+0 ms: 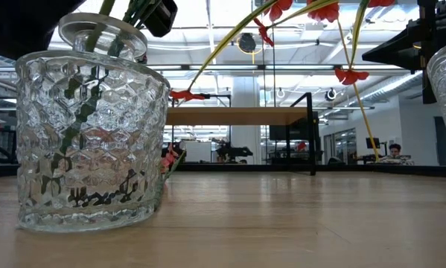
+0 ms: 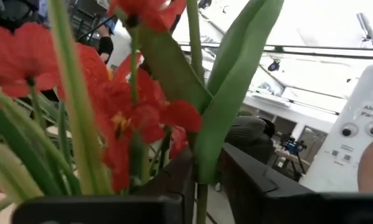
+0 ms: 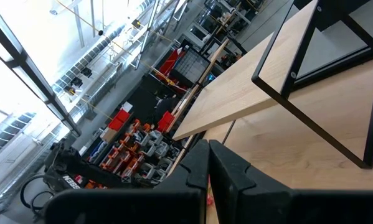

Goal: Pick and place flowers into a vace then onto a shelf
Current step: Put the light pink flower into the left transparent vase

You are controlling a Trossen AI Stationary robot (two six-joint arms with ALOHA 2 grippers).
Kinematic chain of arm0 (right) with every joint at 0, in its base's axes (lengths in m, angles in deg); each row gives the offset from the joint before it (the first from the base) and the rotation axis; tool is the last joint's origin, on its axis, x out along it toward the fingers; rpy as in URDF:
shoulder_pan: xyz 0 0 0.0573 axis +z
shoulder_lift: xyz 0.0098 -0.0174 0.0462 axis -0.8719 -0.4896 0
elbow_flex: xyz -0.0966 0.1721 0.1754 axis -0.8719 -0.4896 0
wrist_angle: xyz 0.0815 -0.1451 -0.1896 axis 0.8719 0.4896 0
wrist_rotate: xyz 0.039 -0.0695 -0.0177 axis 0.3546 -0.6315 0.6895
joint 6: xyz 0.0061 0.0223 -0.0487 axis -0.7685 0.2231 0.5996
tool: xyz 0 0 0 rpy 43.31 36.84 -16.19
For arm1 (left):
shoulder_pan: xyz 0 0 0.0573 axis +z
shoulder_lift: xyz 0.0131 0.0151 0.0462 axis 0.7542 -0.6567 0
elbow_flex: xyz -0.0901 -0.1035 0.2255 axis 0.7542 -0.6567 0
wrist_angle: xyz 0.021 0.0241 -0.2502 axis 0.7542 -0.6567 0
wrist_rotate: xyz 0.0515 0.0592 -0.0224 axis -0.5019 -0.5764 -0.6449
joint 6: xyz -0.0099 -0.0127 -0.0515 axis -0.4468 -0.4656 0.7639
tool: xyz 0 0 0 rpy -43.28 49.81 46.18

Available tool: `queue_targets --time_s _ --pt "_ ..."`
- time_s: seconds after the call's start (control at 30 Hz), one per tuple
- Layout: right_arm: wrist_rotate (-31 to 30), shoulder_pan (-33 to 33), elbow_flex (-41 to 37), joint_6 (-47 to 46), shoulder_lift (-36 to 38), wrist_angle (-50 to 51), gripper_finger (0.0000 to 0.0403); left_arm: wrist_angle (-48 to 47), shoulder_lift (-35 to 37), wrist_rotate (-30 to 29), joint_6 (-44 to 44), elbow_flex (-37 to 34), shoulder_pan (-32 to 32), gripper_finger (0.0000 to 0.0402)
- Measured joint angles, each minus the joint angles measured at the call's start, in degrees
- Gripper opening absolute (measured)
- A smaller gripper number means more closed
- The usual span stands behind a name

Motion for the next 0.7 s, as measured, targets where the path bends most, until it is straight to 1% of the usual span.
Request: queue_targets --time_s 0.1,0.2,0.3,0.4,0.53,0.7 --pt "0.0 0.0 0.0 0.0 -0.01 0.0 0.0004 -0.28 0.0 -1.05 -1.37 -0.05 -0.63 0.0104" --pt "0.0 0.01 0.0 0.01 -0.01 0.0 0.0004 -1.13 0.0 -0.99 -5.73 -0.8 -1.19 0.0119" --pt "0.0 0.02 -0.01 0.01 -0.01 0.0 0.0004 1.56 0.07 -1.7 -7.91 -2.05 -2.37 0.0122" --pt "0.01 0.01 0.0 0.01 0.0 0.0 0.0004 4.15 0.17 -4.22 -7.78 -3.82 -3.09 0.0122" --pt "0.0 0.01 0.0 0.01 0.01 0.0 0.0004 3.77 0.17 -6.24 -6.33 -6.83 -3.3 0.0122" --pt "0.0 0.02 0.01 0.01 0.02 0.0 0.0004 3.72 0.17 -8.05 -5.55 -7.48 -3.29 0.0122"
